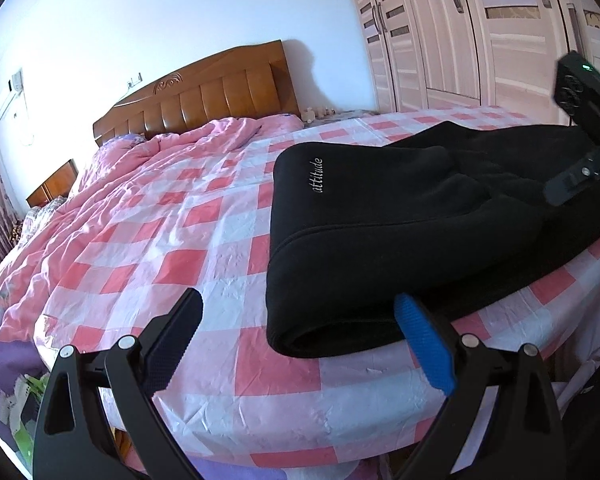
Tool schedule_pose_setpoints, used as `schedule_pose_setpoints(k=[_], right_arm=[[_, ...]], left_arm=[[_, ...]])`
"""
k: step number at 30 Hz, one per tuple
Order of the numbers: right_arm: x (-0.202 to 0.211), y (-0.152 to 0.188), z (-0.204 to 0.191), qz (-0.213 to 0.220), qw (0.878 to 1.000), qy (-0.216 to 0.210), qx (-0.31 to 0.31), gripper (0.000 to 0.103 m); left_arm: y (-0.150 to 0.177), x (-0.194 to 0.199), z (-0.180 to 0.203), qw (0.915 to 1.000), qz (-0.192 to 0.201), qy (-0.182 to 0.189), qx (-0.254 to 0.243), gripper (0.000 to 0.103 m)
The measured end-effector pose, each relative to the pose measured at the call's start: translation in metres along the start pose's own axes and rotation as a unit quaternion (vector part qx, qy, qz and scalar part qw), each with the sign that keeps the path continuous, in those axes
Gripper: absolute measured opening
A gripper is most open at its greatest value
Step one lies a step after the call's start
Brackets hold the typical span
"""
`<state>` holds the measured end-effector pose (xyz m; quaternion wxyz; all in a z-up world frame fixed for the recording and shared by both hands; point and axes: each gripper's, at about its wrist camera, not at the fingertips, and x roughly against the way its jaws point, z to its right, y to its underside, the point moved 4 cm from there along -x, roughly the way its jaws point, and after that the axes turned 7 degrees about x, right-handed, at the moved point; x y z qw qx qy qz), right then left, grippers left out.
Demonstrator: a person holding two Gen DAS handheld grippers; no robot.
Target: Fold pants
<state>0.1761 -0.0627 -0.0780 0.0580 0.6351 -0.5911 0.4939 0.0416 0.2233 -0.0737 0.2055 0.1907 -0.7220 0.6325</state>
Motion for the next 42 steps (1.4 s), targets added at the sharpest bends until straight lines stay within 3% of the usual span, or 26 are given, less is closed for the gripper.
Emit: schedule_pose_setpoints(k=[3,7,9,10,16,21,26,32,37,42], right_arm=[[-0.011,-0.014,-0.003,-0.002,0.999,-0.035,-0.009,0.094],[-0.024,-0.028,0.004,0.012,0.998,-0.054,-0.039,0.049],[-0.030,-0.027,0.004,0.017,0.997,-0.054,-0.045,0.047],[-0.029,-0.026,0.003,0.019,0.998,-0.052,-0.042,0.041],[-0.010,-0.034,-0.020,0.056,0.998,-0.016,0.011,0.026],[0.014,-0.052,-0.041,0.089,0.994,0.013,0.057,0.025],[0.034,-0.063,-0.054,0.109,0.990,0.028,0.087,0.023],[0.070,-0.073,-0.051,0.151,0.982,0.049,0.101,0.021],[0.077,-0.056,-0.017,0.147,0.982,0.084,0.083,0.021],[0.042,-0.019,0.043,0.102,0.989,0.101,0.035,0.021]], left_arm=[[0.003,-0.001,-0.004,0.9999,-0.001,0.003,0.015,0.096],[0.007,0.001,-0.010,0.9999,-0.003,0.000,0.017,0.096],[0.009,0.003,-0.011,0.9999,-0.005,-0.002,0.016,0.096],[0.011,0.004,-0.012,0.9999,-0.008,-0.001,0.015,0.096],[0.026,0.004,-0.011,0.9995,-0.027,0.005,0.018,0.096],[0.015,-0.004,-0.009,0.9984,-0.028,0.019,0.046,0.096],[0.007,-0.034,-0.011,0.9970,-0.056,-0.039,0.035,0.098],[-0.006,-0.035,-0.011,0.9962,-0.049,-0.059,0.041,0.098],[-0.017,-0.029,-0.007,0.9965,-0.041,-0.056,0.047,0.098],[-0.015,-0.034,0.004,0.9965,-0.055,-0.052,0.034,0.098]])
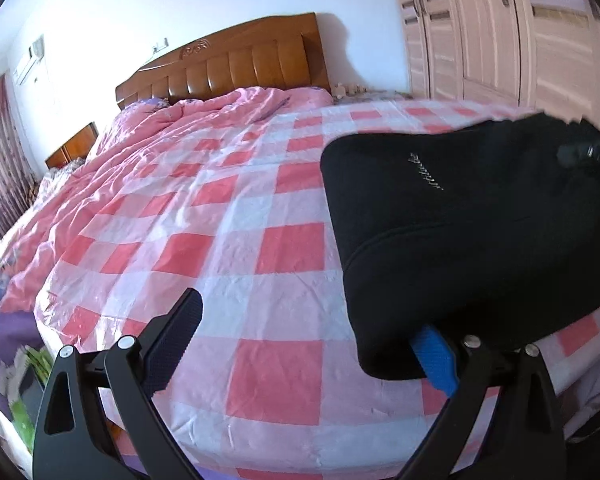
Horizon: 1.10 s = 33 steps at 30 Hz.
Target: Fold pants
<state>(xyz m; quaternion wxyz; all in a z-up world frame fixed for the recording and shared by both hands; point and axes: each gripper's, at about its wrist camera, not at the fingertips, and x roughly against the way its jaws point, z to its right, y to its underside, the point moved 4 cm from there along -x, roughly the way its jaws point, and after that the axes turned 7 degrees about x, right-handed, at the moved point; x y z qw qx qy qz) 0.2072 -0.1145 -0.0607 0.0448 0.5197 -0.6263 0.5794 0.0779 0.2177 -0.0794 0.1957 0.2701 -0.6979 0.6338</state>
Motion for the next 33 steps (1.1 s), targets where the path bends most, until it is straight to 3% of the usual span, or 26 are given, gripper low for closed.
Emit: schedule_pose_setpoints(k=[3,10,18,27,29,30,31,33], right_arm=[[-0.004,0.012,0.012,0.012,0.999,-0.017,-0.030,0.021],[-0.003,0.016,0.011,0.022,0.999,-0.019,-0.038,0.021],[0.002,0.004,-0.003,0.034,0.998,-0.039,-0.038,0.021],[-0.013,0.015,0.013,0.019,0.998,-0.027,-0.057,0.022],[-0.013,0.015,0.012,0.017,0.998,-0.020,-0.054,0.034],[-0.011,0.015,0.012,0.014,0.998,-0.009,-0.054,0.053],[-0.008,0.016,0.012,0.011,0.999,0.010,-0.051,0.063],[0.000,0.017,0.011,0.020,0.999,0.025,-0.041,0.063]], left_arm=[[0.004,-0.002,0.000,0.9999,-0.008,-0.006,0.000,0.098],[0.003,-0.003,-0.001,0.9999,-0.014,-0.008,0.003,0.098],[0.001,-0.001,-0.013,0.9988,-0.014,-0.002,0.046,0.098],[0.011,-0.006,-0.016,0.9977,-0.029,0.008,0.061,0.098],[0.012,-0.006,-0.015,0.9980,-0.031,0.005,0.055,0.098],[0.012,-0.005,-0.014,0.9983,-0.029,0.001,0.050,0.098],[0.012,-0.004,-0.013,0.9985,-0.028,-0.003,0.046,0.098],[0.013,-0.002,-0.010,0.9991,-0.024,-0.015,0.031,0.098]])
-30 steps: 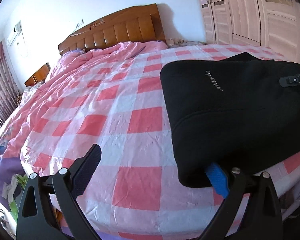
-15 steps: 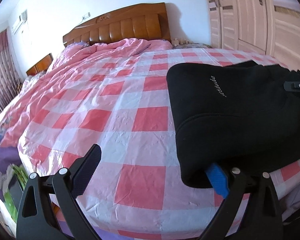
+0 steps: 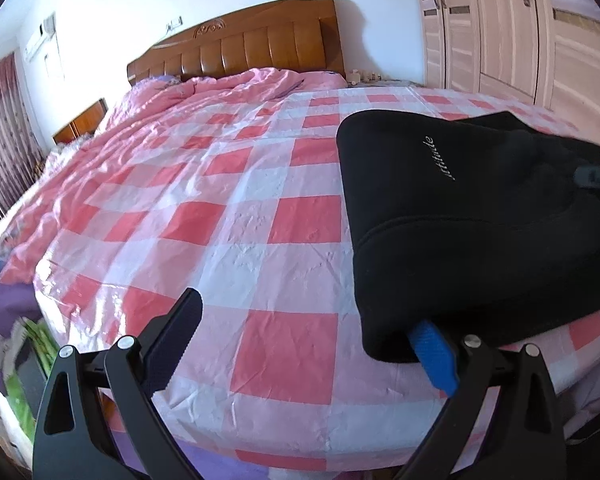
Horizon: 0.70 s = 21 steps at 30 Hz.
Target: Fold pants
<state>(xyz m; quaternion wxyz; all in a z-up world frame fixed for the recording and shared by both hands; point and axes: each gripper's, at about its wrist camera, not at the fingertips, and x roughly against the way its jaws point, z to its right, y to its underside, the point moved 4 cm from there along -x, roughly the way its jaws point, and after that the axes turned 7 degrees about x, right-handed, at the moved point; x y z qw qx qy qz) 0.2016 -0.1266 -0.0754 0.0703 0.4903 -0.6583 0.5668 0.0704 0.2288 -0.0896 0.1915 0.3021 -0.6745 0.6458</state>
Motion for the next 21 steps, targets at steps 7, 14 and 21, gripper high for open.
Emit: schedule_pose_setpoints(k=[7,14,21], right_arm=[[0.033,-0.009,-0.045,0.054,0.989,0.083,0.114,0.066],[-0.018,0.014,-0.095,-0.001,0.964,0.108,0.243,0.066],[-0.019,0.023,-0.086,-0.005,0.966,0.098,0.238,0.066]], left_arm=[[0.001,-0.001,-0.002,1.0000,0.003,-0.006,0.001,0.100],[0.002,0.001,0.000,0.9999,0.003,-0.012,-0.006,0.100],[0.026,0.033,-0.012,0.9967,-0.021,-0.056,-0.055,0.100]])
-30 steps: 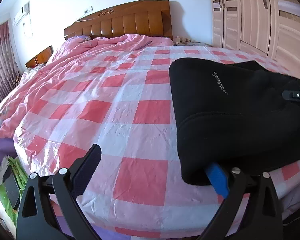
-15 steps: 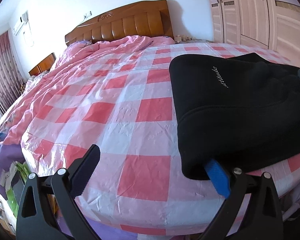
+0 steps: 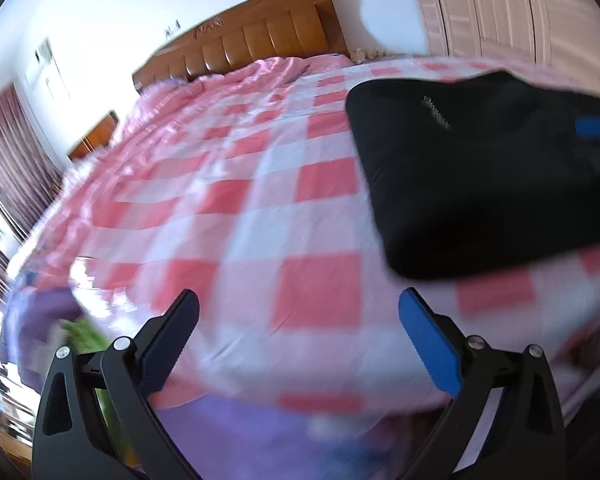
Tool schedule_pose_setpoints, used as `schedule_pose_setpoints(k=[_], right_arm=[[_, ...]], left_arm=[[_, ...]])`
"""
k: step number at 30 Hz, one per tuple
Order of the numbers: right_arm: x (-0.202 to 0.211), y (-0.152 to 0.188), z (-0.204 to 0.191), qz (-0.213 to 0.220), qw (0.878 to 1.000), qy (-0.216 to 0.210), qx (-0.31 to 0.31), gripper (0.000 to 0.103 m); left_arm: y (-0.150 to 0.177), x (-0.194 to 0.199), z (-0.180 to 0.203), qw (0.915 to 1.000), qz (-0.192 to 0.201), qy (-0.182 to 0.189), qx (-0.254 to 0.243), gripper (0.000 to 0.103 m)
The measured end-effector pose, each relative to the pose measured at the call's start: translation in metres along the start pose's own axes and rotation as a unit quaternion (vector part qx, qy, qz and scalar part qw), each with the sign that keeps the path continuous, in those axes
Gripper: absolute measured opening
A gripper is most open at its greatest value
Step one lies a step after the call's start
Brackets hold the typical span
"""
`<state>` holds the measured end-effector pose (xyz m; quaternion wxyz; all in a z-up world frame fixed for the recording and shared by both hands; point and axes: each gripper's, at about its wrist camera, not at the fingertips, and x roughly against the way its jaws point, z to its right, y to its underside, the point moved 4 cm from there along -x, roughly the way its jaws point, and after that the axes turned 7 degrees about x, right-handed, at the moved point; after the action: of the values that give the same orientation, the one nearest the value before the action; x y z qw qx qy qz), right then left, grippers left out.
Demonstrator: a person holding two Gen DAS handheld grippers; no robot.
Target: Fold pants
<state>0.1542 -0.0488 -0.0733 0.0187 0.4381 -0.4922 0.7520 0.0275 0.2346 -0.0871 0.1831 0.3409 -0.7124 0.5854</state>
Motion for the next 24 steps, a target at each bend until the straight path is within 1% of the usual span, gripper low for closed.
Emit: schedule_pose_setpoints(k=[2,3,5,6,7,9,10,12,13,15,16,19,21,22,23,24], right_arm=[[0.004,0.000,0.004,0.003,1.000,-0.014,-0.014,0.067],[0.007,-0.001,0.006,0.009,0.999,-0.022,-0.024,0.066],[0.017,-0.007,0.013,0.032,0.998,-0.027,-0.046,0.067],[0.020,-0.011,0.016,0.039,0.998,-0.018,-0.048,0.067],[0.021,-0.014,0.017,0.042,0.998,-0.008,-0.044,0.067],[0.019,-0.020,0.018,0.040,0.999,0.010,-0.029,0.068],[0.017,-0.022,0.019,0.038,0.999,0.012,-0.027,0.070],[0.008,-0.019,0.021,0.027,0.999,0.011,-0.033,0.071],[0.005,-0.016,0.023,0.019,0.999,0.011,-0.035,0.071],[-0.007,-0.006,0.025,-0.004,0.999,0.008,-0.040,0.072],[-0.009,-0.002,0.025,-0.004,0.999,0.008,-0.039,0.072],[-0.010,0.001,0.026,0.002,0.999,0.002,-0.040,0.073],[-0.011,0.002,0.027,0.004,0.999,-0.003,-0.042,0.074],[-0.012,0.003,0.028,0.005,0.999,-0.006,-0.045,0.075],[-0.013,0.004,0.028,0.007,0.999,-0.007,-0.047,0.075],[-0.013,0.005,0.028,0.010,0.999,-0.007,-0.048,0.075]], left_arm=[[-0.001,0.017,-0.012,0.9999,0.011,-0.011,0.000,0.100],[-0.010,0.026,-0.018,0.9996,0.024,-0.010,0.012,0.101],[-0.034,0.038,-0.022,0.9978,0.052,0.011,0.039,0.101],[-0.053,0.042,-0.018,0.9961,0.066,0.032,0.050,0.101],[-0.072,0.041,-0.008,0.9946,0.073,0.055,0.050,0.101],[-0.103,0.034,0.019,0.9927,0.075,0.089,0.029,0.101],[-0.122,0.024,0.042,0.9909,0.074,0.112,0.010,0.101],[-0.142,0.003,0.078,0.9891,0.056,0.135,-0.017,0.101],[-0.149,-0.012,0.099,0.9864,0.035,0.158,-0.030,0.101],[-0.155,-0.040,0.125,0.9790,-0.008,0.199,-0.042,0.101],[-0.156,-0.057,0.133,0.9781,-0.031,0.202,-0.039,0.101],[-0.151,-0.092,0.133,0.9774,-0.075,0.196,-0.027,0.101],[-0.145,-0.106,0.126,0.9783,-0.085,0.188,-0.020,0.102],[-0.143,-0.109,0.122,0.9755,-0.089,0.201,-0.007,0.102],[-0.142,-0.109,0.120,0.9751,-0.088,0.203,0.000,0.102],[-0.141,-0.108,0.121,0.9768,-0.085,0.196,-0.005,0.102]])
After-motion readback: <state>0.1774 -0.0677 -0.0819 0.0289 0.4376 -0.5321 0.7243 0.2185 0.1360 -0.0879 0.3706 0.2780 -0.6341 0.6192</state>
